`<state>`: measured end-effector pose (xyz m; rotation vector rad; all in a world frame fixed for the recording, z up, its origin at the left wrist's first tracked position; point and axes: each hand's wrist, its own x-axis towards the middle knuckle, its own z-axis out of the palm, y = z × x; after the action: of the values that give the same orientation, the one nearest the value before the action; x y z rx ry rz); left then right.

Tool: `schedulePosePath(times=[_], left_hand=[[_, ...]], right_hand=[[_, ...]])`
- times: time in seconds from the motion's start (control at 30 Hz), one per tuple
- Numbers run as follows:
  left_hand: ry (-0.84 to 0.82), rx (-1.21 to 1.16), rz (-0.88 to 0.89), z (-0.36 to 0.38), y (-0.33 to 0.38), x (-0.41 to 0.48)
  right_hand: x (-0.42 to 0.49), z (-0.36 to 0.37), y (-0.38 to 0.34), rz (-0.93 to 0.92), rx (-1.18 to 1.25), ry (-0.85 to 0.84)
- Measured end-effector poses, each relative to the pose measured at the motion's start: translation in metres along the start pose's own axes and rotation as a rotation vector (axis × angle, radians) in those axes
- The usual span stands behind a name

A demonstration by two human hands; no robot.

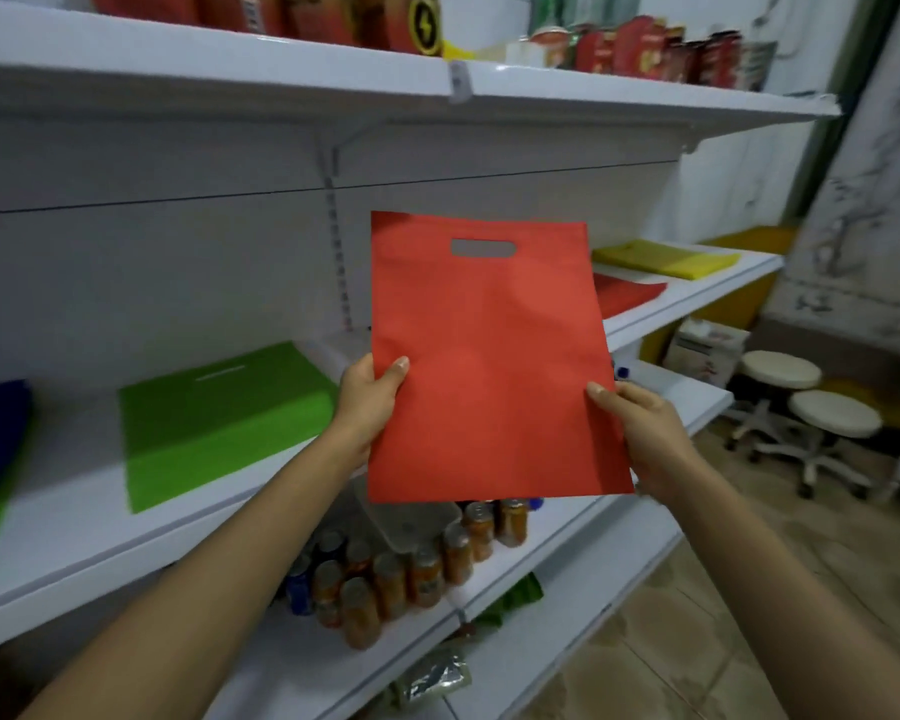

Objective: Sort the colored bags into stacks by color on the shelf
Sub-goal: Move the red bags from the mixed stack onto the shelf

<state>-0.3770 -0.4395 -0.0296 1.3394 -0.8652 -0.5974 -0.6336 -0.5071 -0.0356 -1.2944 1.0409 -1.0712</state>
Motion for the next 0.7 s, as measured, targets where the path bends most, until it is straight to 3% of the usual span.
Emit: schedulePosePath(times=[0.3,0.7], left_hand=[[-0.115,0.019,-0.02,0.123,-0.004,0.006],[-0.154,-0.083,-0.064,0.24,-0.021,0.097]], right_hand=[[0.035,-0.109,0.01,0.001,0.02,0.154],[0.137,-0.177,0.019,-0.048,-0.018,0.245]])
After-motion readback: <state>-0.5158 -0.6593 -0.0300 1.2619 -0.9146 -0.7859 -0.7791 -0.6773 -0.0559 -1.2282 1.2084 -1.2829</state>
